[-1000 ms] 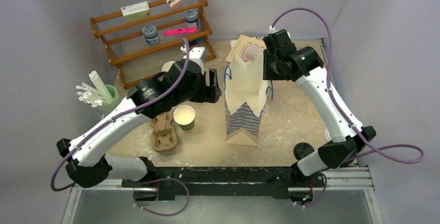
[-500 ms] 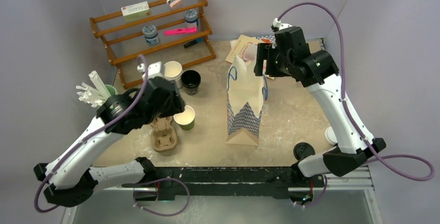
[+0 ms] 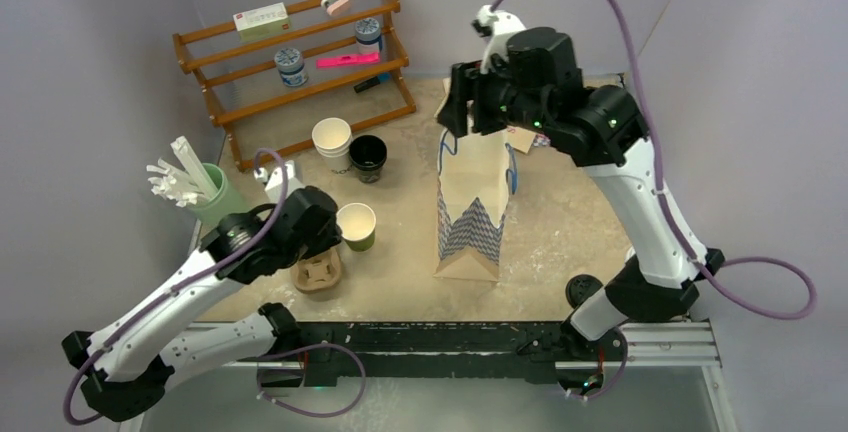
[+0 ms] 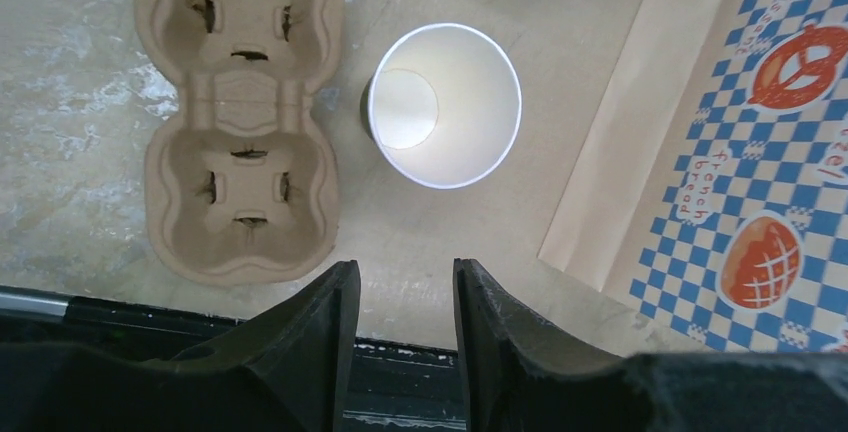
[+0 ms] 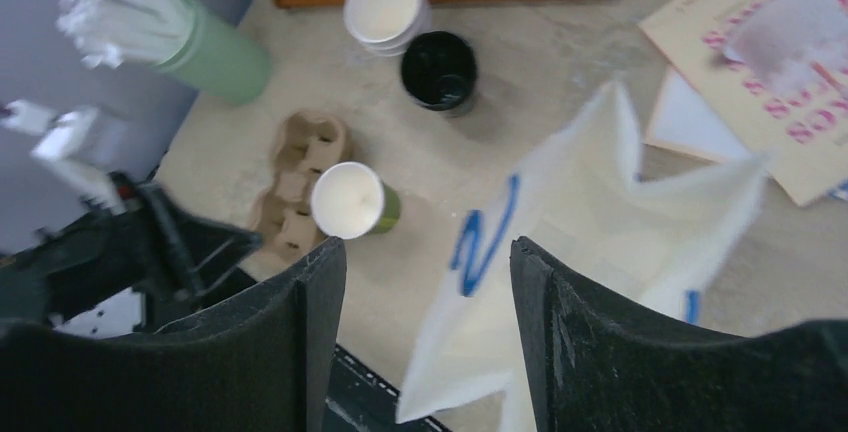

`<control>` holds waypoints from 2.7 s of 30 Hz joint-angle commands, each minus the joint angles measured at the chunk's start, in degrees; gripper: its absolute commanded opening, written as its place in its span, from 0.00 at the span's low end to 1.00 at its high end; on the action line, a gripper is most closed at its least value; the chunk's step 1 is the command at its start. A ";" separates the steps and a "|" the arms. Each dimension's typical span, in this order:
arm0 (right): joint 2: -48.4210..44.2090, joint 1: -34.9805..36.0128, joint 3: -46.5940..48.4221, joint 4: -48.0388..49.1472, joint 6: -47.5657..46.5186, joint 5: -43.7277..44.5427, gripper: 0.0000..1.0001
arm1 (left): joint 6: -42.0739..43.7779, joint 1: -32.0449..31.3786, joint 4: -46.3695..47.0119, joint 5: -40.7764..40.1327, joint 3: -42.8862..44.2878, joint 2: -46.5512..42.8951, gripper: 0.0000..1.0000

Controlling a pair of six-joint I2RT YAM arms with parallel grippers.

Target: Pack the takeout coffee

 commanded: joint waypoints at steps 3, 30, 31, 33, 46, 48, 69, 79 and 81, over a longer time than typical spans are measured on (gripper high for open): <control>6.41 10.25 5.40 3.76 -2.06 -4.56 0.62 | 5.05 1.62 9.69 5.21 -3.13 6.13 0.41; 6.30 13.69 -1.52 10.43 -2.47 -8.26 0.52 | 22.06 21.87 24.66 19.44 -11.12 17.14 0.16; 6.11 13.66 -1.87 10.58 -2.35 -8.17 0.52 | 22.31 21.86 24.85 18.91 -10.99 17.35 0.09; 5.67 13.68 -2.57 10.79 -2.10 -8.03 0.51 | 23.51 21.86 25.23 17.96 -9.96 17.80 0.00; 2.54 13.67 -6.64 10.60 -3.23 -4.17 0.50 | 29.10 21.86 31.24 19.11 -1.49 27.18 0.00; 1.83 13.69 -7.42 11.02 -3.40 -3.38 0.51 | 29.63 21.86 32.00 19.17 -0.10 29.20 0.00; 0.71 13.64 -10.13 12.80 -3.00 -4.78 0.54 | 33.22 21.99 18.76 19.47 9.48 31.40 0.53; 2.52 16.94 -13.57 17.44 -3.49 -12.68 0.51 | 38.04 28.63 18.98 19.43 -1.07 21.24 0.49; 2.46 17.43 -13.98 18.21 -3.11 -13.22 0.51 | 39.48 28.80 20.14 17.73 -2.24 20.87 0.50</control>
